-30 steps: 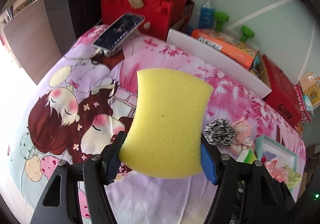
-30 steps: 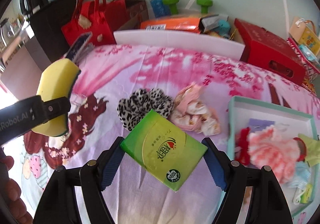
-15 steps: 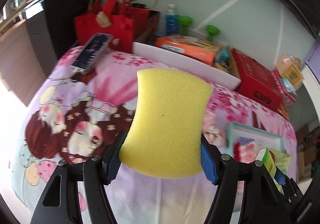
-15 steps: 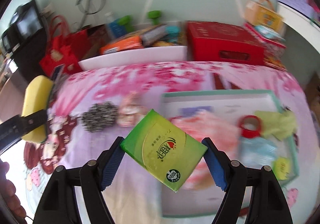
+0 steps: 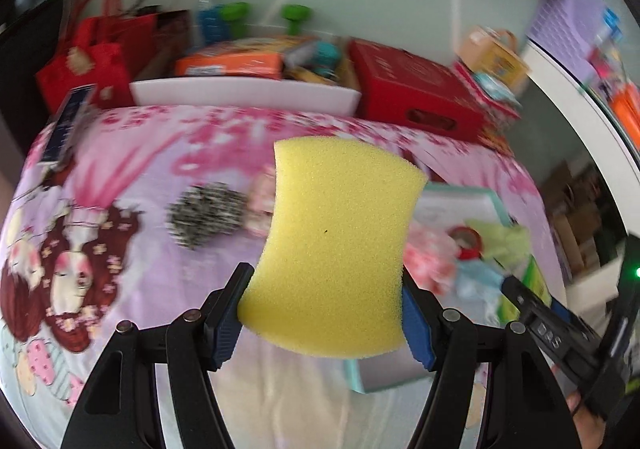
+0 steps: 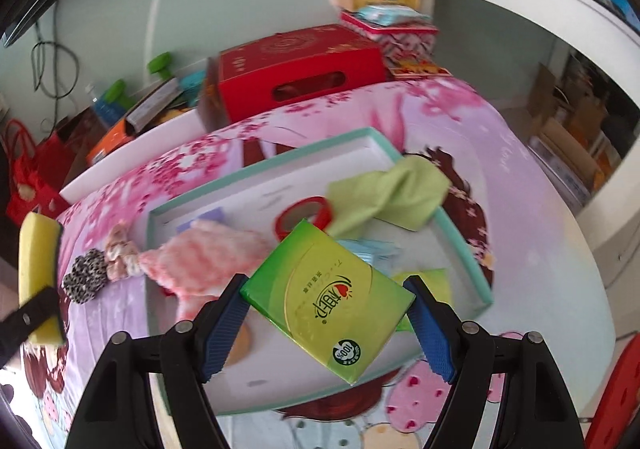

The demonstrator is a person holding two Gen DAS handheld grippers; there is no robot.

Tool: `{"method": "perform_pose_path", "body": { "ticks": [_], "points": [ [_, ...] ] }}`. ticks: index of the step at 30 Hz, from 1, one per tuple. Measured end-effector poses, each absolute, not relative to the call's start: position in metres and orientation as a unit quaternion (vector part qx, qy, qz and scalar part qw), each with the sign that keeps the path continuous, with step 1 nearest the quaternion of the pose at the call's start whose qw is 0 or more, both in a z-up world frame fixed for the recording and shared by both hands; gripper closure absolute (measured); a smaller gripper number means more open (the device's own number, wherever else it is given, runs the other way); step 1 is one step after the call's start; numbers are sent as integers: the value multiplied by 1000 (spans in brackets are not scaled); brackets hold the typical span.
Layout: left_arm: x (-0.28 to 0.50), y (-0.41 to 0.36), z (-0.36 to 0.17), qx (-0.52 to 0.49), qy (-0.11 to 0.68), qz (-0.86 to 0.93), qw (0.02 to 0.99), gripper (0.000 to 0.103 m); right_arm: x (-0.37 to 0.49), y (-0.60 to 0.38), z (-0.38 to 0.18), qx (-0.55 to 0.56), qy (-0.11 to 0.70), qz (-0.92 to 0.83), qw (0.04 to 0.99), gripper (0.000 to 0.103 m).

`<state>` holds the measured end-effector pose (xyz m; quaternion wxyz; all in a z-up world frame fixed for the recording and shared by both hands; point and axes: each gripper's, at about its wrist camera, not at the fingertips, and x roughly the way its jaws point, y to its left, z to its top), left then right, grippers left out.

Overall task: Organize soft objects
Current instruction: 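Carry the sponge with the left gripper while the right gripper carries the tissue pack to the tray, then open the left gripper over the tray while the right gripper drops the tissue pack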

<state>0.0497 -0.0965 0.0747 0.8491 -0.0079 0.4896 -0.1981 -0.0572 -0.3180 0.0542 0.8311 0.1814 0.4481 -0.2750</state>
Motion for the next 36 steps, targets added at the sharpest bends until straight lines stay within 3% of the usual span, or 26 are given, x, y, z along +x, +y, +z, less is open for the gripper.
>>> {"method": "perform_pose_path", "body": {
  "ticks": [12,26,30,32,36],
  "points": [
    [18,-176,38,37,545,-284,788,33,-60,-327,46,193,455,-277,824,23],
    [18,-190,-6,43,607,-274,745,32,-51,-325,36,197,471,-267,818,22],
    [15,-194,-7,47,606,-282,742,20,-52,-327,36,200,469,-270,817,15],
    [13,-195,-5,55,600,-281,747,20,-54,-328,37,203,465,-273,817,9],
    [16,-193,-2,52,595,-278,752,9,-56,-330,39,207,459,-278,818,8]
  ]
}}
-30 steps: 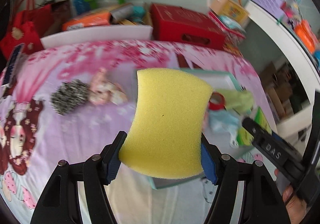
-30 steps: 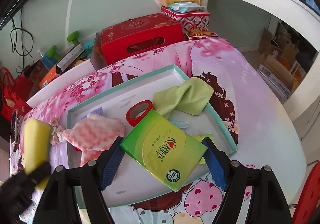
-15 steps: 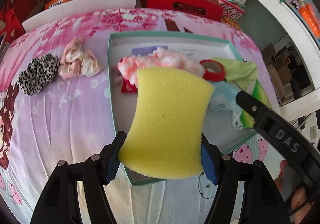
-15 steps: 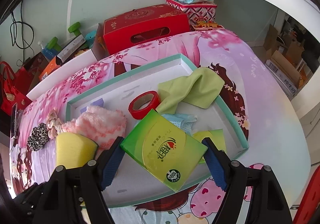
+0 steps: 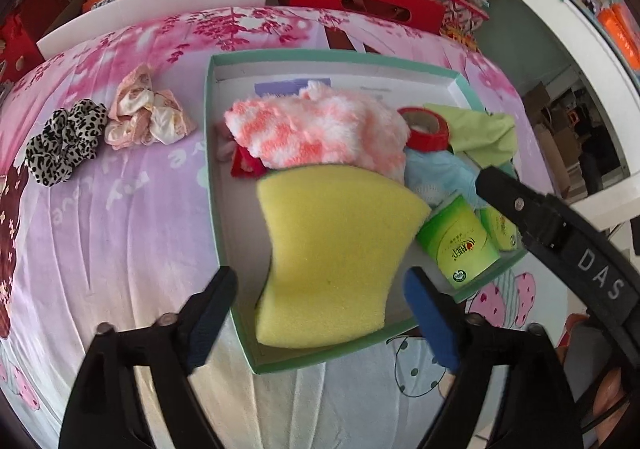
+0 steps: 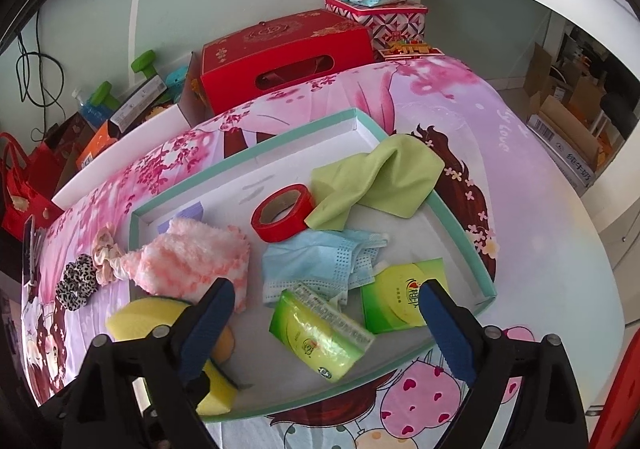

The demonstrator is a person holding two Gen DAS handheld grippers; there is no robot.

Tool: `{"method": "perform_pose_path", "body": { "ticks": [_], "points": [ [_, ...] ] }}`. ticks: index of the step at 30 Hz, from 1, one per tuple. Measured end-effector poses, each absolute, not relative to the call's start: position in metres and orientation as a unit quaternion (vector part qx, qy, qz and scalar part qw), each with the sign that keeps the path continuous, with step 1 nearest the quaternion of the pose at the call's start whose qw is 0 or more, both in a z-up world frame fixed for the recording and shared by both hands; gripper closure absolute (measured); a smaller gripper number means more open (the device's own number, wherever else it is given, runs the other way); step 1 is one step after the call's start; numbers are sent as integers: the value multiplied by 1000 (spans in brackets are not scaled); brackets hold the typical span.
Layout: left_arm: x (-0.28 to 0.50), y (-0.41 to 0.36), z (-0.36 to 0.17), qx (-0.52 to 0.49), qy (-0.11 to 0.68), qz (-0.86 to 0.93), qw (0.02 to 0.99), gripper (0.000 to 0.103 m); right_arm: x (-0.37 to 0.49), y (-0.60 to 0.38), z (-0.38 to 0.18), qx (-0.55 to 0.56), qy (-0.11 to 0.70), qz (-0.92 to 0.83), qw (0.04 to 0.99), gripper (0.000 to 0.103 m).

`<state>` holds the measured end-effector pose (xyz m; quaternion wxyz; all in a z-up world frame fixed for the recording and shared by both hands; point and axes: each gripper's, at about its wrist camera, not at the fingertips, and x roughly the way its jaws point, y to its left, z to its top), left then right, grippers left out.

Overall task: Organize soft objects
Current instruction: 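Open the left gripper over the tray while the right gripper drops the tissue pack, then move both open grippers back to the scrunchie and pink-white cloth bundle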

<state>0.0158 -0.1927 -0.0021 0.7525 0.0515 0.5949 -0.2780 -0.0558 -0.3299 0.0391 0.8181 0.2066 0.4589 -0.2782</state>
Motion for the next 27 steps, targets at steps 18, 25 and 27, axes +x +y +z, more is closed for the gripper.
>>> {"method": "perform_pose_path", "body": {
  "ticks": [18,25,27],
  "points": [
    [42,-146,40,-3,536,-226,813,9,-61,-335,46,221,438,-288,822,0],
    [66,-90,51,-48,518,-155,840,9,-53,-326,50,214,436,-275,830,0],
    [74,-68,53,-62,512,-127,847,9,-49,-320,51,211,436,-264,834,0]
  ]
}}
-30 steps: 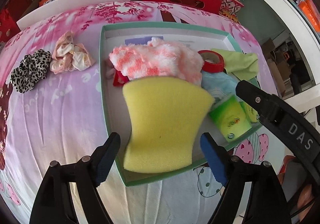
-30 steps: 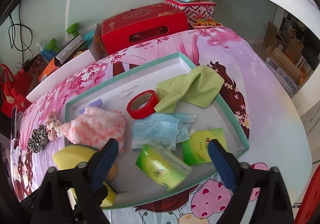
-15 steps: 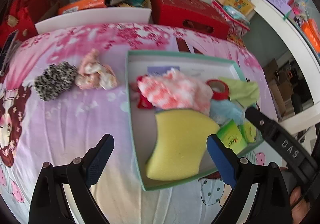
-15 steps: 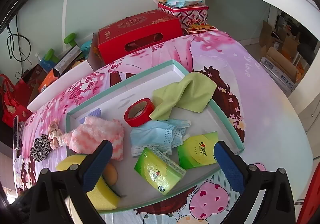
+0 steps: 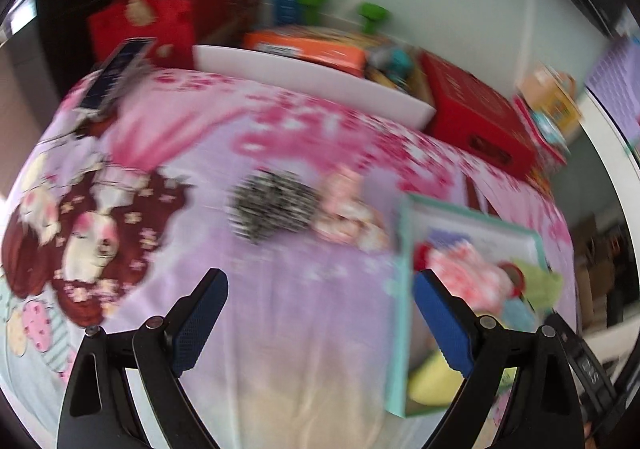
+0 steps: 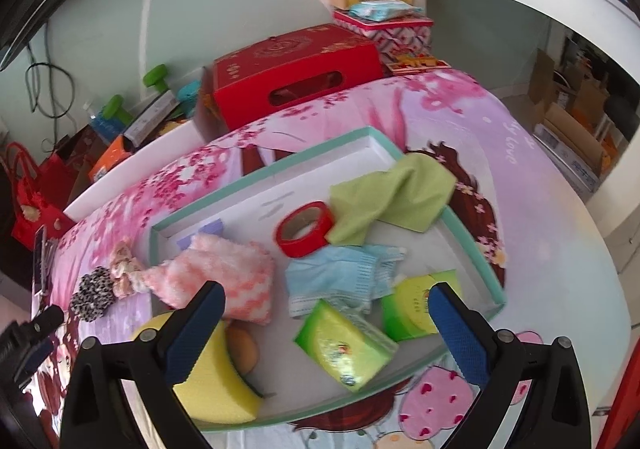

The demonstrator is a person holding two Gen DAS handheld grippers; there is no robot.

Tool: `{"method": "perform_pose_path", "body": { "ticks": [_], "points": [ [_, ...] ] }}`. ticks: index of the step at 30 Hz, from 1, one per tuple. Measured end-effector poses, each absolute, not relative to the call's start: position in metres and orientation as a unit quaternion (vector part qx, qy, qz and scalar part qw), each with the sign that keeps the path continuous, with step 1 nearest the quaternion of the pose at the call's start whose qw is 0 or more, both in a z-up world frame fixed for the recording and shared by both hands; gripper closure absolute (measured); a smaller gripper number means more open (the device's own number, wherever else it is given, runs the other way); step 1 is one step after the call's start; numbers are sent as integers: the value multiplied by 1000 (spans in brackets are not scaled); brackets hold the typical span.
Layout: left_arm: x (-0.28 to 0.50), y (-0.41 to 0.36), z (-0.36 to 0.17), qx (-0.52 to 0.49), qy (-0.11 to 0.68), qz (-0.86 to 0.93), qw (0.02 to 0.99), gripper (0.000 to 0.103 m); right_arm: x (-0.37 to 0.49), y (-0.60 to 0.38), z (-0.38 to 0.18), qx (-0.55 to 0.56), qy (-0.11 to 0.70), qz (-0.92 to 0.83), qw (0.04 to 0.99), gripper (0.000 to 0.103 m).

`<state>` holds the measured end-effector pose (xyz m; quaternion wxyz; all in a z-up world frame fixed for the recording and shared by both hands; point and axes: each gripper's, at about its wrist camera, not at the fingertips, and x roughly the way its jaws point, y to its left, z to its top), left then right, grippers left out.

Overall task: Organize soft objects
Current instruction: 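Move both open grippers back to the scrunchie and pink-white cloth bundle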

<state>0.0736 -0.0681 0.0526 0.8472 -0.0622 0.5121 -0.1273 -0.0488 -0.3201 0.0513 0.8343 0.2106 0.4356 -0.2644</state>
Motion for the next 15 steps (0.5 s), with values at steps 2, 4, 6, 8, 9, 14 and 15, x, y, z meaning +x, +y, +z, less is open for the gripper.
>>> {"method": "perform_pose_path", "body": {
  "ticks": [2,4,6,8,9,14,15],
  "points": [
    [79,-50,53,-74,508,-106,852,9,-44,-313,53,207,436,-254,838,0],
    [85,-29,53,-89,504,-81,855,9,-39,-305,55,199,436,-246,842,0],
    [90,-7,53,-105,501,-57,857,9,-33,-297,58,191,433,-239,848,0],
    [93,12,53,-119,496,-31,860,9,-26,-285,63,182,428,-224,856,0],
    [94,22,53,-124,493,-17,861,9,-23,-281,64,180,427,-219,859,0],
    [94,59,55,-138,479,31,866,9,-4,-249,67,155,427,-180,873,0],
    [94,62,56,-140,477,35,867,9,0,-241,67,147,427,-173,875,0]
  ]
}}
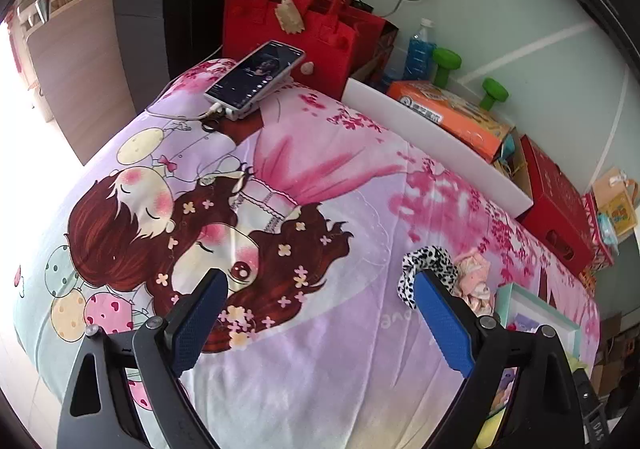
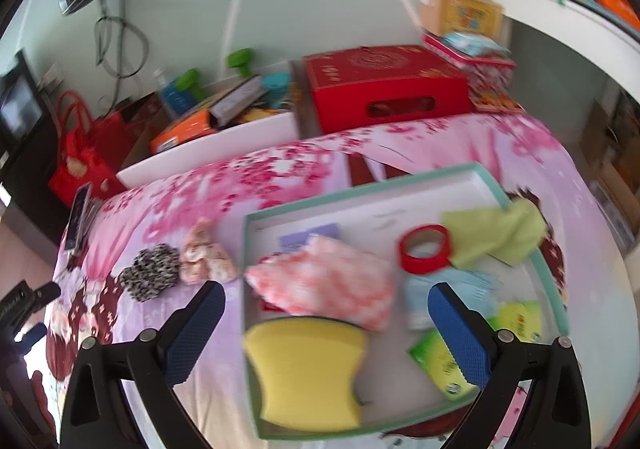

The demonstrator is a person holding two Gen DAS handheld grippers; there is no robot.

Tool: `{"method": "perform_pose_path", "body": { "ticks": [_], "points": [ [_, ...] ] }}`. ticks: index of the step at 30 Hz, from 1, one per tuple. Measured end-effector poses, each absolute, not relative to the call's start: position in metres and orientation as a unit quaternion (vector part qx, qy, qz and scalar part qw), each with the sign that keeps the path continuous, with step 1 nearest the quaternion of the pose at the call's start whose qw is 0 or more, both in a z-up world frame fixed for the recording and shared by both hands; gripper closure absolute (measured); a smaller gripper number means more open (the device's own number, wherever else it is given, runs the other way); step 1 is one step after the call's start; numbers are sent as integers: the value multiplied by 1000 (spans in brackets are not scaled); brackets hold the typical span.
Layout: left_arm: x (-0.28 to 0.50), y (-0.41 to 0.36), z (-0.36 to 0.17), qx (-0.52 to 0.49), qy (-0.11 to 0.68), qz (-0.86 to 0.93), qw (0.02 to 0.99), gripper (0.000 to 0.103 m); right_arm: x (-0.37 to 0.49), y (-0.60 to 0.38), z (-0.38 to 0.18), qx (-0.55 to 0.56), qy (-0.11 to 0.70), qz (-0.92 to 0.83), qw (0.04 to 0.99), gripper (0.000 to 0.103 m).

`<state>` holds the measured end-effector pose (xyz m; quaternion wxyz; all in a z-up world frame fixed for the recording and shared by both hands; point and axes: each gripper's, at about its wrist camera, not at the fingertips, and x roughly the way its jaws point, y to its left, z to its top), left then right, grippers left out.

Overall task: Organize soft objects
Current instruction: 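Move both open grippers back to the scrunchie and pink-white cloth bundle, then grasp the leopard scrunchie with the left gripper while the right gripper grasps the pink-white bundle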

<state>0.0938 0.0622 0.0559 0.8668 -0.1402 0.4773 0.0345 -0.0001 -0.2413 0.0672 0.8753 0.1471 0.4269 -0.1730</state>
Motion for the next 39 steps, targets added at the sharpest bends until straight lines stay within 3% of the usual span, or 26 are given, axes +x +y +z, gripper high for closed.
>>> {"method": "perform_pose_path", "body": {
  "ticks": [13,24,29,36,39],
  "points": [
    [92,80,60,-154,455,39,876,9,45,-159,54,68,435,-77,895,0],
    [108,65,44,-134,463,27,876,9,67,-149,37,65,429,-52,900,1],
    [122,53,32,-129,481,10,867,9,81,-155,26,79,430,-50,898,18],
    [137,34,21,-129,486,-19,864,10,96,-162,12,83,439,-49,893,33],
    [143,25,14,-130,490,-34,861,16,102,-162,6,81,442,-47,892,38]
  ]
}}
